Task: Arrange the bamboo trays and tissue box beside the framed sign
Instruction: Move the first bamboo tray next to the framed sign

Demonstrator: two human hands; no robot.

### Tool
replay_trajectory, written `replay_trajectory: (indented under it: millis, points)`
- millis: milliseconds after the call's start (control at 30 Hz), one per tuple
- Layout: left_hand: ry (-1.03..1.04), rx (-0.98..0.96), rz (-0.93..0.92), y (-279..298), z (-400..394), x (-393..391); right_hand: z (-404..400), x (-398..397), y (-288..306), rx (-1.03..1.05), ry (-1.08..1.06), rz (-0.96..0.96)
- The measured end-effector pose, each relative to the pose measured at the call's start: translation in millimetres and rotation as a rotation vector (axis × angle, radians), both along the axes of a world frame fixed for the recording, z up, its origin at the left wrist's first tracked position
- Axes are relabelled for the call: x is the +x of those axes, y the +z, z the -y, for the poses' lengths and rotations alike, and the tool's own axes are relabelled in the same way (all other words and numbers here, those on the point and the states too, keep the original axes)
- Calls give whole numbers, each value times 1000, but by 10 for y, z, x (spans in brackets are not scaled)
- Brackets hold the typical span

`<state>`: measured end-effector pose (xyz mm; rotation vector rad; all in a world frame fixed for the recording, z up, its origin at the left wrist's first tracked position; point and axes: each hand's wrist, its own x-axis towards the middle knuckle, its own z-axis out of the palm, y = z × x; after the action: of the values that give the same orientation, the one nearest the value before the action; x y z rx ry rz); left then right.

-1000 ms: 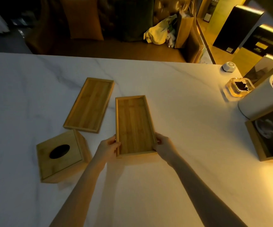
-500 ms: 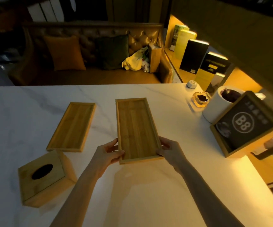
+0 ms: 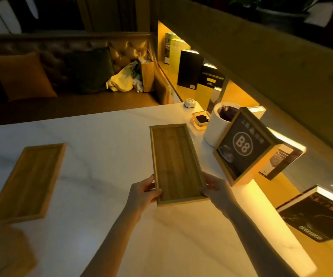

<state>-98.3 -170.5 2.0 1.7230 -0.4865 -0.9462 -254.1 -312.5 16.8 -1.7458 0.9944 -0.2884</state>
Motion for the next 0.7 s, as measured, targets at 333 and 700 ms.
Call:
replay_trajectory:
  millis: [333, 700]
  points:
    - [-76, 120, 7, -296, 804, -121, 628, -166, -277, -49, -36, -81]
    - [-30, 181, -43, -555, 1190, -118, 1012, -166, -656, -49, -77, -136]
